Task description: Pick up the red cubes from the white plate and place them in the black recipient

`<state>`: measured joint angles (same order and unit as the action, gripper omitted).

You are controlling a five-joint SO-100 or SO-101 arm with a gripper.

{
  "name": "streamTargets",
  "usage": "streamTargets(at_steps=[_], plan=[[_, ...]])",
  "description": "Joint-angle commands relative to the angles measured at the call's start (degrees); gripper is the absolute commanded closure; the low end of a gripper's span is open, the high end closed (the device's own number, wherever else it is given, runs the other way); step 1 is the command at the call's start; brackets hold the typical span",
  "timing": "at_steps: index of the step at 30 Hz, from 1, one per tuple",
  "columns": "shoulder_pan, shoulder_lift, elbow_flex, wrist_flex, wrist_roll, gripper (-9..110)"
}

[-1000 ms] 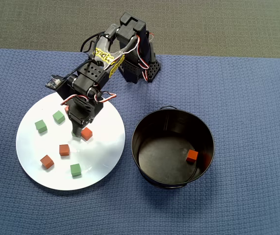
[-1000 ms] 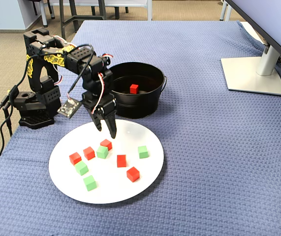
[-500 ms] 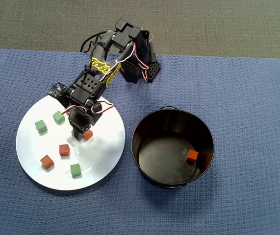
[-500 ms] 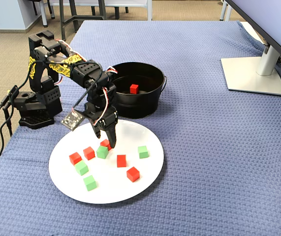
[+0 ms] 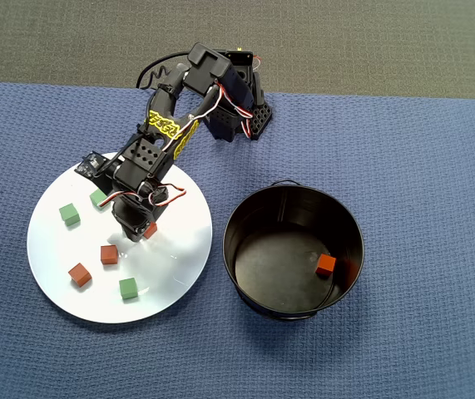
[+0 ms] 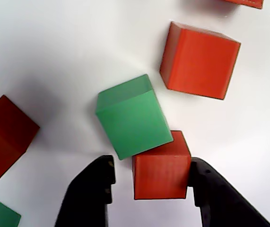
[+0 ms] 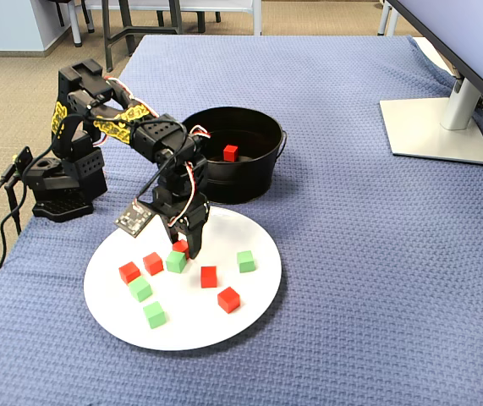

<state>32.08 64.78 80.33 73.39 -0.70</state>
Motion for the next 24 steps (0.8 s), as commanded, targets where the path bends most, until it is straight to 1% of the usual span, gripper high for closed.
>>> streamTargets(at_steps=[1,5,10,15,20,24], plan=[[0.35,0.44,-3.69,-0.26,-0.88,102],[0.0,3.16,-4.92,2.46,0.09,102],[-0.79,12.92,-7.12,6.94,1.05,102],[-3.52,21.62,-13.62,9.76,3.25,102],[-9.93,29.71,-13.71,9.14,3.52,102],[-19.69,34.37,-11.43,6.77,6.33,102]])
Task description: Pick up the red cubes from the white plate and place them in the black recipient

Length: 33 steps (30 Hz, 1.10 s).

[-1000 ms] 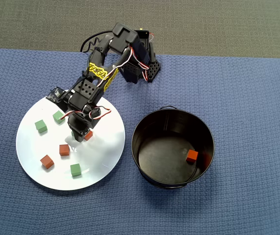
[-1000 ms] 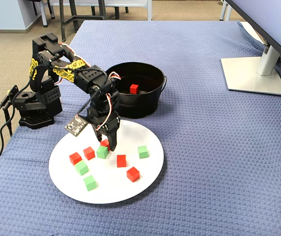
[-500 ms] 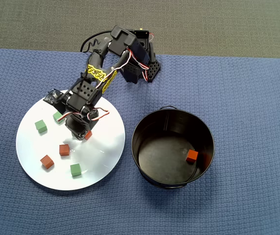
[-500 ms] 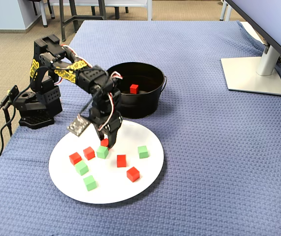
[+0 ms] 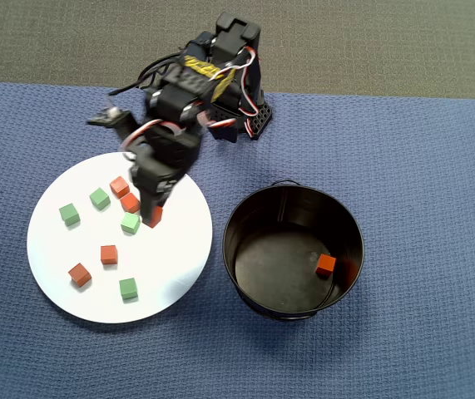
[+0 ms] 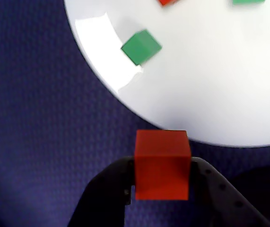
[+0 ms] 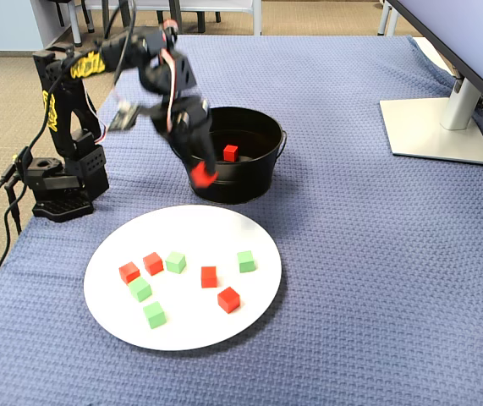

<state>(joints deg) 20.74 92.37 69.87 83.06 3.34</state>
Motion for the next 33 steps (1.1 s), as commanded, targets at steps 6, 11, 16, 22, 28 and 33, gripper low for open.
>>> streamTargets(at_steps=[6,11,16,22,28,33], plan=[[-28.3,10.11,3.96,-3.43,4.66,102],[-39.02,9.93,8.61,-3.78,2.46,74],[-29.27,10.28,5.8,-2.9,0.62,72],[-13.54,10.2,9.58,-3.69,-16.17,75],[0.44,11.95,19.86,-9.58,-35.6,76],[6.06,12.66,25.66,-10.81,-52.91,75]])
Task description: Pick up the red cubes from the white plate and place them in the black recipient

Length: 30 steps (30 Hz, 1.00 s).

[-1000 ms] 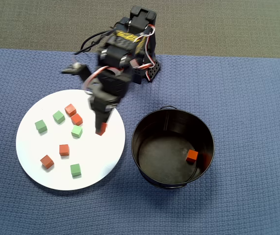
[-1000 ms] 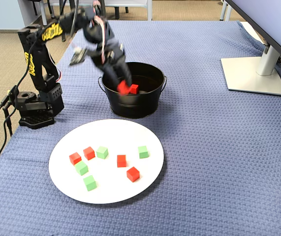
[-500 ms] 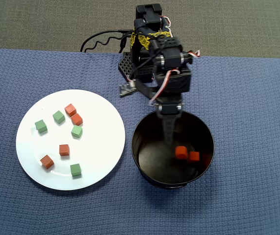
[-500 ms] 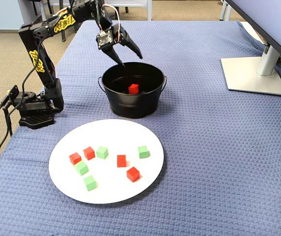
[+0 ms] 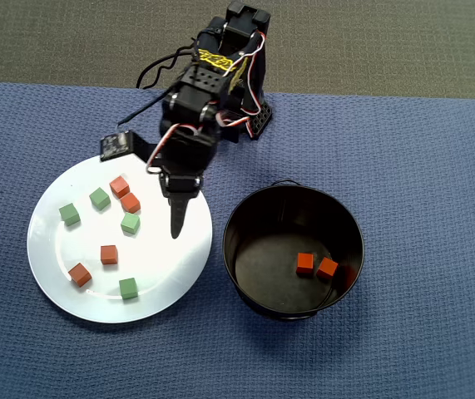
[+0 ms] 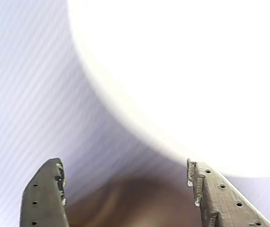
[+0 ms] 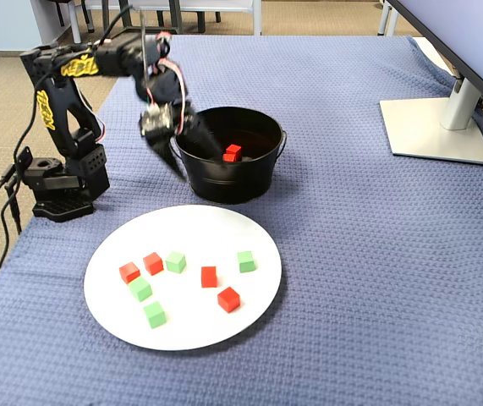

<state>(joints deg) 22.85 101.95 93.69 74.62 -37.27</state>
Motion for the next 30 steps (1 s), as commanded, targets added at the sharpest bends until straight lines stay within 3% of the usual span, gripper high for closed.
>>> streamTargets(at_steps=[1,11,15,19,30], plan=[[4.48,3.08,2.81,-2.37,-16.0,74],[8.79,2.81,13.18,-2.02,-52.12,74],[9.23,2.02,15.73,-2.81,-55.28,76],[9.84,0.79,16.79,-6.15,-52.12,76],[18.11,-2.99,17.05,-8.26,-60.64,78]])
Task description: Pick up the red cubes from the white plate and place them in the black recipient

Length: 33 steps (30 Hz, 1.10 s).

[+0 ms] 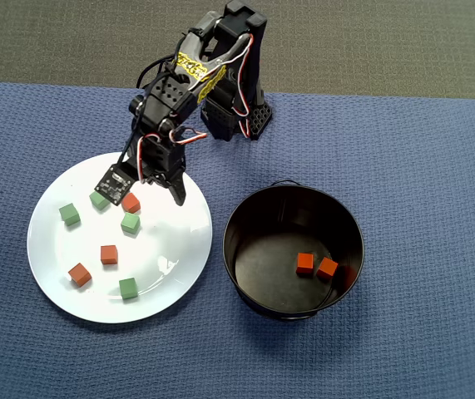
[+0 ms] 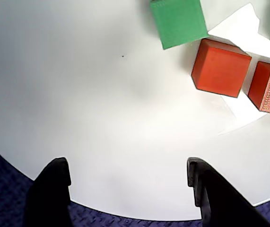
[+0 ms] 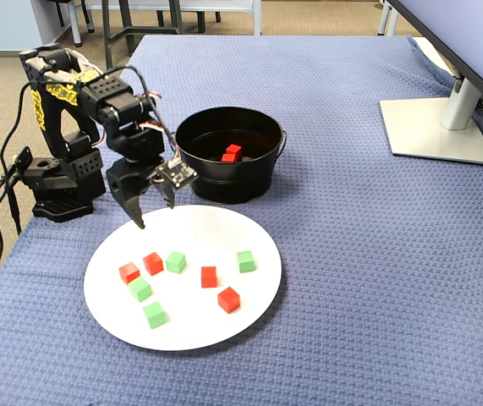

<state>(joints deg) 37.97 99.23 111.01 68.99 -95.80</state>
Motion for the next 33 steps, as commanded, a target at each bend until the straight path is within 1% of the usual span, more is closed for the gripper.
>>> streamTargets(at_steps=[1,9,24,33], plan=[[3.69,-0.88,-0.26,-2.99,-2.46,78],[7.73,-5.27,3.6,-11.78,-5.63,78],[8.96,-11.95,-2.02,-13.89,-5.1,77],[10.2,-15.03,-7.56,-12.83,-5.01,77]])
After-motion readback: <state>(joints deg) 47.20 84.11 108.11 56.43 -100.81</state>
